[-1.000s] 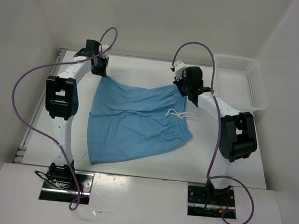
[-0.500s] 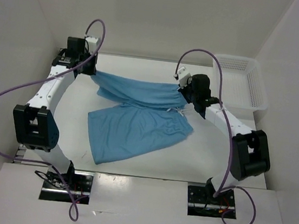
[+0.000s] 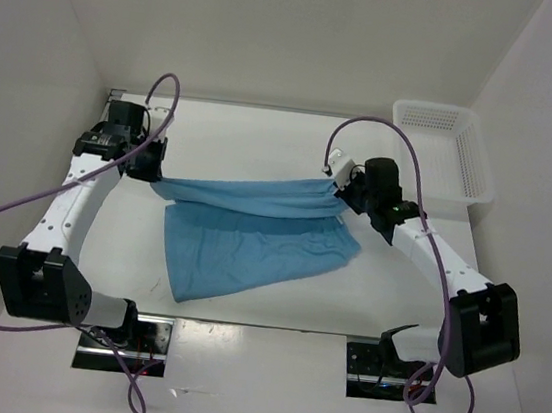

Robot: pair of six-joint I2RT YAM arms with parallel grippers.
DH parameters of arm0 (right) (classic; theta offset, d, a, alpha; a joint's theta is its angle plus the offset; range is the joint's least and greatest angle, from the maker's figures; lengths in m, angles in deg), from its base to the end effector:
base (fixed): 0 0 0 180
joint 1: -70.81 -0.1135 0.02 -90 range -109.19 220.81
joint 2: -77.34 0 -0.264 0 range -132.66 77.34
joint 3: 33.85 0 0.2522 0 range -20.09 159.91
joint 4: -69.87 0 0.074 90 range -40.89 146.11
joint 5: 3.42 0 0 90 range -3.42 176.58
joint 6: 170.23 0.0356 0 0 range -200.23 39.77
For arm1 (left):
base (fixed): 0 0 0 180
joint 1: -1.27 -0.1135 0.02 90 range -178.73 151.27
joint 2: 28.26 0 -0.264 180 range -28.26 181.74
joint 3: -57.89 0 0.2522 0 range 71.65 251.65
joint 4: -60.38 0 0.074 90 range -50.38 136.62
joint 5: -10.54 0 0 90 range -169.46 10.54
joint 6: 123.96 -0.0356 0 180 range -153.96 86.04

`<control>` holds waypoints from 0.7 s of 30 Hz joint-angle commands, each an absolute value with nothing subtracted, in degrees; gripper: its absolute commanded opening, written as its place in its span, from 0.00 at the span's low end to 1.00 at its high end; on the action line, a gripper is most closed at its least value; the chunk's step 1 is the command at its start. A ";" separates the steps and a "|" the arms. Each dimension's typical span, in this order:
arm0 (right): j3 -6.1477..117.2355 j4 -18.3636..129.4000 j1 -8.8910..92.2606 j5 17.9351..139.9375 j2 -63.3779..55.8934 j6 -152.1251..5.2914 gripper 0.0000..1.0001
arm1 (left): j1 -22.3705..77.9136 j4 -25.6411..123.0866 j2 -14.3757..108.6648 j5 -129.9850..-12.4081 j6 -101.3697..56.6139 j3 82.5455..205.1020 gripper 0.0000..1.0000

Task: Fold and stack the shorts
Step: Fold the shorts

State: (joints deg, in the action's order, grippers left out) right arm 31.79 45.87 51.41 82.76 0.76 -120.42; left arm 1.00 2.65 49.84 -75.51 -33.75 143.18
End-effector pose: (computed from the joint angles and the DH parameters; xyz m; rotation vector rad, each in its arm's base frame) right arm 0.2785 0.1006 0.2597 -1.1171 1.8746 -0.1336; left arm 0.2854 -0.0011 0.3188 0.0201 2.4518 -0.0841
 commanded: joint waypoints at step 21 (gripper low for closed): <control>17.80 18.70 52.79 77.17 22.41 -150.25 0.04 | 12.87 -27.38 38.09 -61.79 -33.96 132.39 0.06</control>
State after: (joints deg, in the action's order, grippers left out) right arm 19.04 24.85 53.27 76.84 20.48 -142.49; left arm 12.47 -24.82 38.94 -63.80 -33.73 132.36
